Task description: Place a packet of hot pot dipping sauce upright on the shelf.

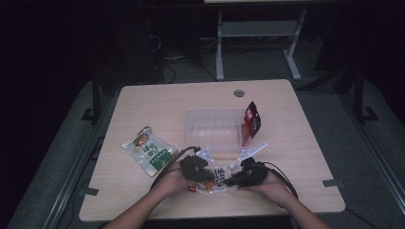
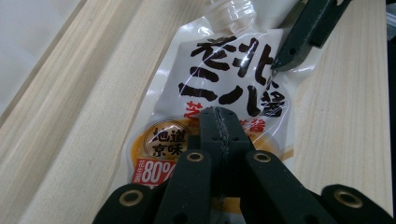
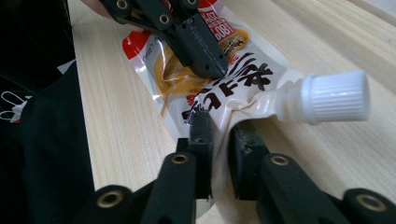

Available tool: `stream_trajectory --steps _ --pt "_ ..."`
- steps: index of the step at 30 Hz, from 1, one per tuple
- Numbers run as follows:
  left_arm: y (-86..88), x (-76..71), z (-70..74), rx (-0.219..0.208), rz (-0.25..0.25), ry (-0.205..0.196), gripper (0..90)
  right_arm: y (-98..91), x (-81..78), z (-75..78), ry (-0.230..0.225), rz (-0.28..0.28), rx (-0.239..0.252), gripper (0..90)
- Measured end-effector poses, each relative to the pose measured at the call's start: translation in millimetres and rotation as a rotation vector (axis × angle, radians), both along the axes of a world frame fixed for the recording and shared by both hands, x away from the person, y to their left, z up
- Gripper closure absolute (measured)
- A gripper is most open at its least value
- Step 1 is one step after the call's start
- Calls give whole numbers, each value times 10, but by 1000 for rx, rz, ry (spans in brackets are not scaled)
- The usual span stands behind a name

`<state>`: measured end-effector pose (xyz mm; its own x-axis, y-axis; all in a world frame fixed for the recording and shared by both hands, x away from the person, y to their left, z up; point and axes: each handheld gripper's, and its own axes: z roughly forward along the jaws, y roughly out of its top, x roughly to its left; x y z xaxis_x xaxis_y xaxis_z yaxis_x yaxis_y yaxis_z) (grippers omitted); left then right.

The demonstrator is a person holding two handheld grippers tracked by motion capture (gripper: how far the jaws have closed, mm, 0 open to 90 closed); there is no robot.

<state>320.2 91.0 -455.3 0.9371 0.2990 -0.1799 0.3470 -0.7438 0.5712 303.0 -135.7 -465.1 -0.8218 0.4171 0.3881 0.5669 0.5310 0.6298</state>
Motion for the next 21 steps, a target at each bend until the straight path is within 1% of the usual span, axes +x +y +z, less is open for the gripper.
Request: stream_trajectory --steps 1,2,4,5,7,10,11,13,16,19,20,21 --pt "2 1 2 -2 0 1 900 -3 6 -4 -10 5 -2 842" --pt "7 3 10 3 -5 -1 900 -4 5 -1 -8 5 0 859" --pt "10 0 21 1 -4 -2 899 -7 13 -4 -11 8 5 882" --pt "11 -4 27 2 -4 -3 899 -6 7 5 -2 7 6 890" --pt "11 -6 38 0 -4 -2 899 -13 7 7 6 2 16 895" --pt "29 5 65 1 -4 -2 898 -35 13 15 -5 5 23 897" --pt "53 13 88 -3 0 -1 898 -39 12 18 -3 5 31 898" --pt "112 26 134 -2 2 -11 898 -61 11 38 -16 3 30 898" --pt "258 23 226 -13 26 -24 898 -92 8 75 -21 5 37 898" --pt "415 -3 278 -14 52 -34 898 -111 4 105 -25 13 48 898" --pt "466 -22 283 -18 64 -36 898 -115 5 112 -37 19 55 898" --pt "505 -35 284 -19 67 -36 898 -117 -3 132 -33 21 59 898"
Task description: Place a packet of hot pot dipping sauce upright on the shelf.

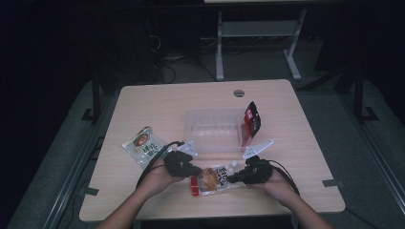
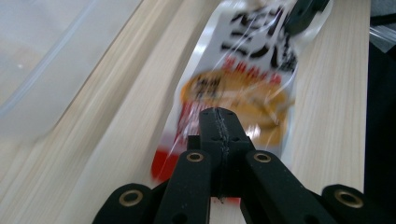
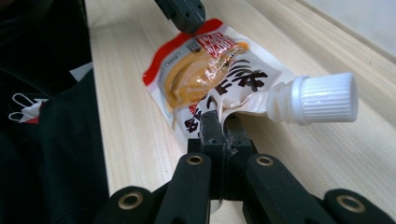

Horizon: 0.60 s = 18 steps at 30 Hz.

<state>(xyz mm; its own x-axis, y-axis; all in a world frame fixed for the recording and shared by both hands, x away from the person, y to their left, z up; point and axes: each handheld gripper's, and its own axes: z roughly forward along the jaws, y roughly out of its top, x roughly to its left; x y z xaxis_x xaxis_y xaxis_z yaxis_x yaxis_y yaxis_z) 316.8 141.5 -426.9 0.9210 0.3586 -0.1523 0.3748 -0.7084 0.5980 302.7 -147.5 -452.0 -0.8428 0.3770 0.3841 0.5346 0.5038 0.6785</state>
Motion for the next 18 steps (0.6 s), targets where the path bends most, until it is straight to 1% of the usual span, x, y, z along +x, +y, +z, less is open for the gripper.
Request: stream_trajectory --steps 1,2,3,4,5,8,9,10,11,15,18 --pt "53 -27 -11 -9 7 1 898 -4 3 11 -11 9 3 898" --pt "86 -47 -16 -2 8 9 898 -8 -5 34 -11 13 11 898" --pt "107 -60 -27 2 9 9 898 -10 -12 55 -10 14 17 898" --pt "115 -61 -32 7 6 10 898 -16 -11 68 -18 20 24 898" --pt "111 -55 -37 2 7 11 898 -18 -15 83 -19 21 30 898" --pt "67 -41 -47 -2 1 10 898 -33 -25 144 -39 31 54 898" --pt "44 -31 -58 6 -10 11 898 -36 -29 160 -38 32 65 899" --pt "29 -30 -72 4 -9 13 898 -44 -32 180 -42 35 75 899" --pt "10 -22 -88 10 -15 15 898 -50 -32 191 -44 33 82 899" --pt "-69 -28 -115 1 -27 18 898 -74 -22 241 -41 37 137 899" --pt "-135 -37 -111 -7 -41 4 898 -60 -25 299 -62 52 158 899"
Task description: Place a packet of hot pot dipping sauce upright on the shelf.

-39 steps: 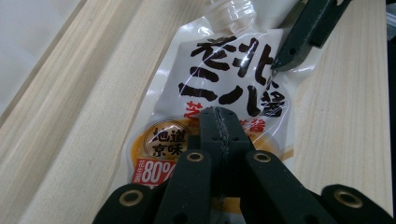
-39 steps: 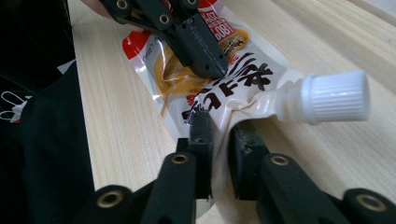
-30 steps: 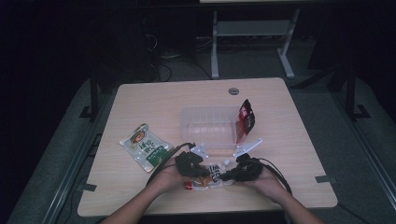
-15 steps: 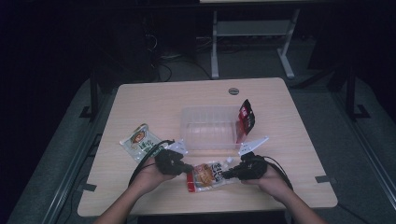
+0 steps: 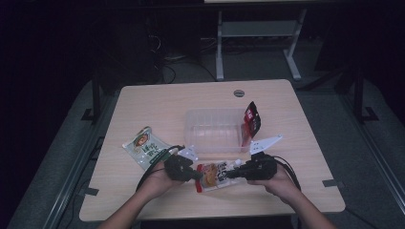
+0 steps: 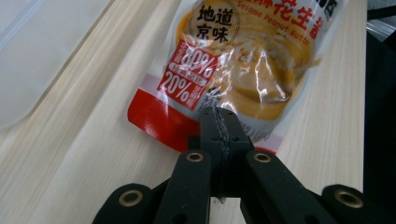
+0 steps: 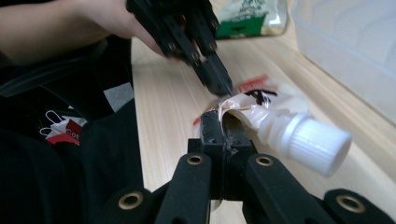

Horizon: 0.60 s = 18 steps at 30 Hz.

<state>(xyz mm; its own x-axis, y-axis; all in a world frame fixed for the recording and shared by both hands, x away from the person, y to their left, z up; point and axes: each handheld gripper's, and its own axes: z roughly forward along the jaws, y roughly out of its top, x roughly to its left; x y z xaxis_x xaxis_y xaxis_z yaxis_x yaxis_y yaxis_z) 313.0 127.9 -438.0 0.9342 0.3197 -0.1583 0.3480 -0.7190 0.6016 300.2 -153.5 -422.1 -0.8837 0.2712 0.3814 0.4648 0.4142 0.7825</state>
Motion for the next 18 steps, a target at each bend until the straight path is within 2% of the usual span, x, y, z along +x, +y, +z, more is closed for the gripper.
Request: stream_trajectory --steps 5,8,13,18 --pt "-62 -5 19 -18 -17 -3 898 33 -9 116 -39 13 32 899" --pt "-101 -26 28 -53 -24 6 898 47 -21 182 -53 14 53 899" --pt "-203 -82 60 -86 -46 4 898 56 -30 253 -76 16 64 899" --pt "-284 -130 58 -117 -70 33 898 52 -31 307 -92 11 77 899"
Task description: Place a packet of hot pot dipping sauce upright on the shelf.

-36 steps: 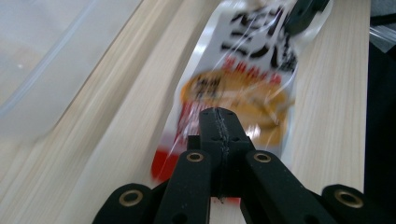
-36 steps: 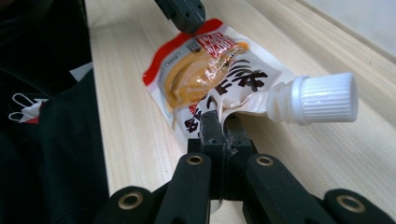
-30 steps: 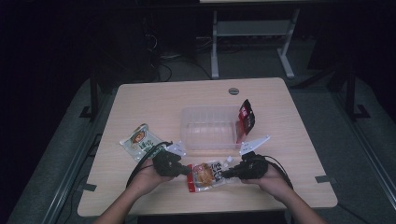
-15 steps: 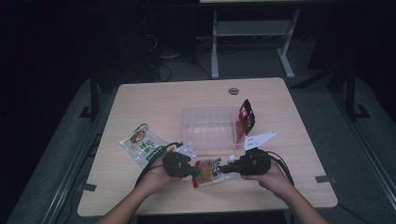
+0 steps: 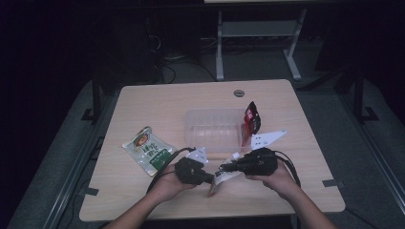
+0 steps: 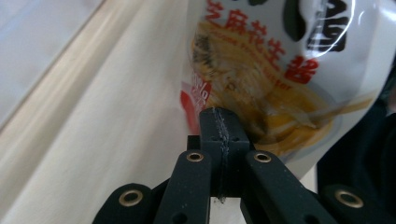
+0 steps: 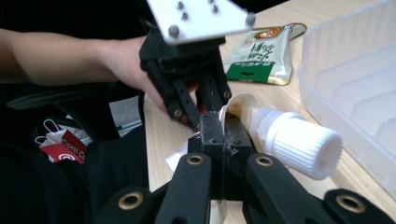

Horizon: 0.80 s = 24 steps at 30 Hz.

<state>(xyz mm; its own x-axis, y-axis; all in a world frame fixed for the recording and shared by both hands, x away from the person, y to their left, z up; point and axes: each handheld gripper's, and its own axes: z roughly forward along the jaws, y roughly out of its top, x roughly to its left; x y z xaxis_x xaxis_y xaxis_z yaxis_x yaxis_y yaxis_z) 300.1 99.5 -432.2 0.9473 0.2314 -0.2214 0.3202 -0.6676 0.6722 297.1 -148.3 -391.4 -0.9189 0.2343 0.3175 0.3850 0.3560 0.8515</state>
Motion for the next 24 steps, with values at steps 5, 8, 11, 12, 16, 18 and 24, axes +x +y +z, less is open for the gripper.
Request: stream_trajectory --steps 5,8,11,12,16,18,24 --pt "-51 -43 6 3 -24 -4 897 -8 5 34 -11 -1 14 899" --pt "-25 -34 23 -5 -18 -2 896 -31 -2 58 -8 -7 23 899" --pt "10 -21 39 -12 -5 -5 855 -40 -7 84 -16 -6 33 899" --pt "20 -17 43 -14 -2 -5 841 -43 -13 96 -12 -5 34 899" --pt "93 1 78 -24 24 -10 786 -38 -28 128 -23 0 32 899" --pt "155 10 103 -29 43 -16 741 -30 -24 150 -28 4 31 899" --pt "372 8 118 -45 109 -15 573 -4 20 205 -49 15 17 899"
